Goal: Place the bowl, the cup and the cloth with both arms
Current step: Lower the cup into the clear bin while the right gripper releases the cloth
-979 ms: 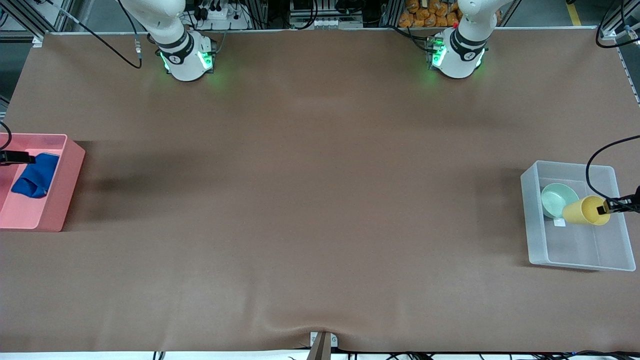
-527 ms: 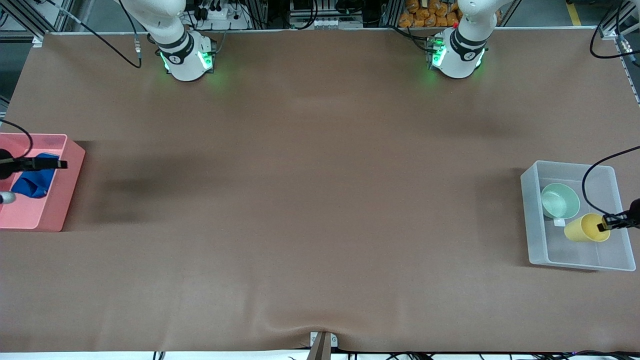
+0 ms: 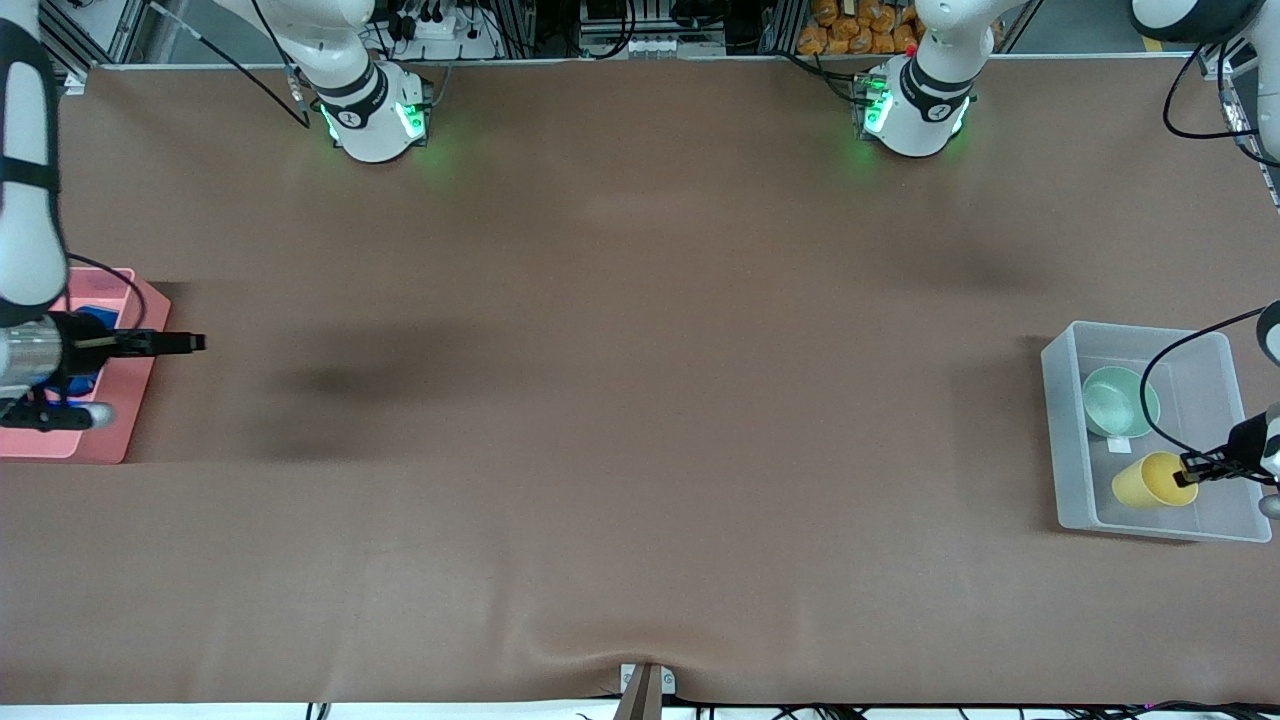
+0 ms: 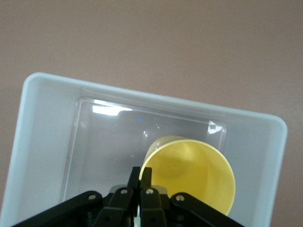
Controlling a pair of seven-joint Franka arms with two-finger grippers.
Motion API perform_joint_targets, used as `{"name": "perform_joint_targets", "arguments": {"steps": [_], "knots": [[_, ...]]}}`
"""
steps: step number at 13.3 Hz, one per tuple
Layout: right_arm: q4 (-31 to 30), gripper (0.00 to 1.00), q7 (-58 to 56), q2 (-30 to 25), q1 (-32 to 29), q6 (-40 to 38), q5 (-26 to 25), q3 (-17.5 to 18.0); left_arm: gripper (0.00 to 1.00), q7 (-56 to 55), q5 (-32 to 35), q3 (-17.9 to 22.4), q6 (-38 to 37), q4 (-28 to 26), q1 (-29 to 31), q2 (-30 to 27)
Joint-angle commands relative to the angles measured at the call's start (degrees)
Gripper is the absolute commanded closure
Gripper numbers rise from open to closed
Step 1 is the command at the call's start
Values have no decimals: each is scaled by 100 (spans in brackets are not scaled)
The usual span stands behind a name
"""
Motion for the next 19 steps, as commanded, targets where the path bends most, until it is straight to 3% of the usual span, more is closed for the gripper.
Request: {"name": "perform_joint_targets", "arguments": {"steps": [1,5,8,10,14,15,16,19], "knots": [[-244,0,543,-210,414,18,191,-64,100,-50,122,9,197,139,-96,226],[-576,0,685,-464,635,97,191,-73,100,-24,131,9,206,139,-132,428],[-1050,0,685,-982,617,193,174,-82,100,37,131,9,294,139,-123,481],[-1700,0,676,-1544,643,640,165,-82,64,29,131,17,285,174,-140,481],[-1467,0,588,-1845,573,757,104,-108,33,125,209,35,206,201,-123,359],[-1318,0,588,-1854,565,731,95,-108,5,125,340,35,197,201,-123,306],[-1229,0,579,-1924,564,722,77,-108,0,125,464,26,197,192,-79,262],[-975,0,370,-2152,564,635,-63,-99,0,125,500,26,162,183,-26,112]]}}
